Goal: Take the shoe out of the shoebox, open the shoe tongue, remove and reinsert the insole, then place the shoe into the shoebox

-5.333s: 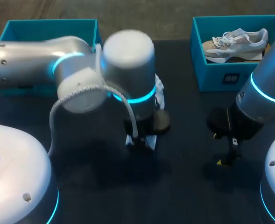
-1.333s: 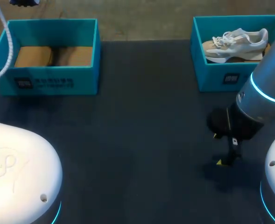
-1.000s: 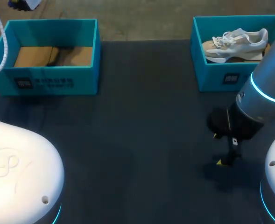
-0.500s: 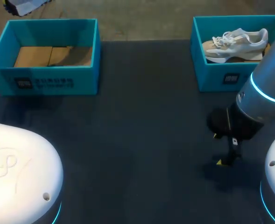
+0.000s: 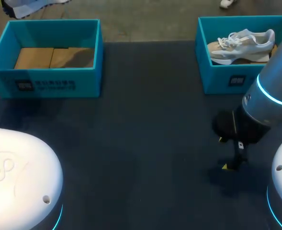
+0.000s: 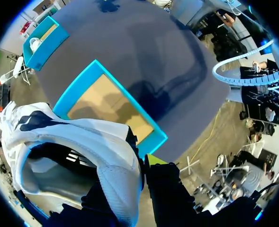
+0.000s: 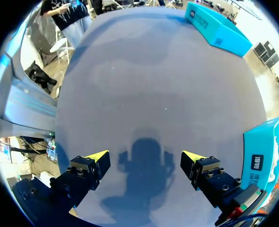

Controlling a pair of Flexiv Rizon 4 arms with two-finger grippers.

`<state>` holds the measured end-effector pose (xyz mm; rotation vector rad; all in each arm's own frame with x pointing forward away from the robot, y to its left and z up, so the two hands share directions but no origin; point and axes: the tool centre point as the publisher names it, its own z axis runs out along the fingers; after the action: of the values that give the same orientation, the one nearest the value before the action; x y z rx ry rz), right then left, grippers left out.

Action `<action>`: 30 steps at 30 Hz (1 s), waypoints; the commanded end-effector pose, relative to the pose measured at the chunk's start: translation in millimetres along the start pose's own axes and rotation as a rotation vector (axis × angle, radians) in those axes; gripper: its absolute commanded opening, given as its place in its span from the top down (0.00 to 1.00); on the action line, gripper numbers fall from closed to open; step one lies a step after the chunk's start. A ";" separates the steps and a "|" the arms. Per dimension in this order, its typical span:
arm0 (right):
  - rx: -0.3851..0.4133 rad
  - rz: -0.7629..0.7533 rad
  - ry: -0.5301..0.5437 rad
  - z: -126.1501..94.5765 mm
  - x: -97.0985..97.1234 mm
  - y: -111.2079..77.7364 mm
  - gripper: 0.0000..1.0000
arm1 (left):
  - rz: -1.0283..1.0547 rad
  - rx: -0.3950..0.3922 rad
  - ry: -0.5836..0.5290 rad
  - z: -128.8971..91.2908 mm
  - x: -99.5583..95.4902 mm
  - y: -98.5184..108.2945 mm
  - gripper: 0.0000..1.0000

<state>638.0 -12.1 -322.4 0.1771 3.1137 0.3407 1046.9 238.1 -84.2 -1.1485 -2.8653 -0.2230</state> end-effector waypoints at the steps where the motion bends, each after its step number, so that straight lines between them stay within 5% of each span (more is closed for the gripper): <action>1: -0.001 0.000 -0.003 0.0 1.8 -0.5 0.00 | 0.123 -0.028 -0.026 9.4 2.0 9.9 1.00; 8: -0.001 0.000 -0.003 0.0 1.8 -0.5 0.00 | 0.372 -0.106 -0.036 29.4 1.8 34.4 1.00; 17: -0.001 0.000 -0.003 0.0 1.8 -0.5 0.00 | 0.507 -0.074 -0.046 38.8 6.2 55.0 1.00; 30: -0.001 0.000 -0.003 0.0 1.8 -0.5 0.00 | 0.507 -0.074 -0.046 38.8 6.2 55.0 1.00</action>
<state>638.0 -12.1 -322.4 0.1772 3.1137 0.3407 1081.1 287.4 -117.4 -1.8567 -2.5037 -0.2782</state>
